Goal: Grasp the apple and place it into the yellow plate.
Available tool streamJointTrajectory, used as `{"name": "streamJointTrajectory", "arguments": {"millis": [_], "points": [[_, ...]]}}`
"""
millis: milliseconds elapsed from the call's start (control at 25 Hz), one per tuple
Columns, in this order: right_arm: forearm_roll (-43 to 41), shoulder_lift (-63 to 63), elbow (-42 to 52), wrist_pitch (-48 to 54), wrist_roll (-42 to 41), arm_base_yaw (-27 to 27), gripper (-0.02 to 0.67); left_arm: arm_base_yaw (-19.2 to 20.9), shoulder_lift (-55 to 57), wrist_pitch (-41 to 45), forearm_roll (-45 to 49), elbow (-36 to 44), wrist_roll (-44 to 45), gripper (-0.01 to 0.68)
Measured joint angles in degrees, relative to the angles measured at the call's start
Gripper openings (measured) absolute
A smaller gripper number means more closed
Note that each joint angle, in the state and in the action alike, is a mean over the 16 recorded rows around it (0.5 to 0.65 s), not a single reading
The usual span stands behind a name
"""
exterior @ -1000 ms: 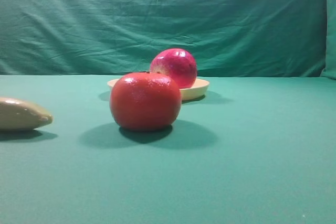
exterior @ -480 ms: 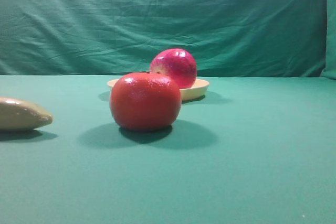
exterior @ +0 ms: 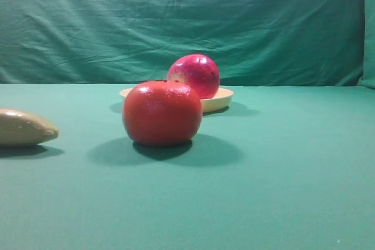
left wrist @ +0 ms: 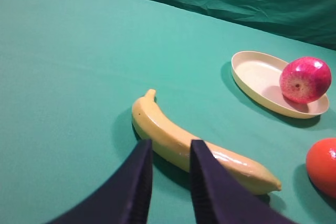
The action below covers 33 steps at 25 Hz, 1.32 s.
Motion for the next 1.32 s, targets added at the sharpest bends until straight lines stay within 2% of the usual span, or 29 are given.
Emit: {"name": "streamJointTrajectory", "arguments": {"millis": [1320], "points": [[0.45, 0.00, 0.00, 0.01, -0.06, 0.00, 0.000, 0.00, 0.00, 0.00, 0.00, 0.00, 0.00, 0.157]]}}
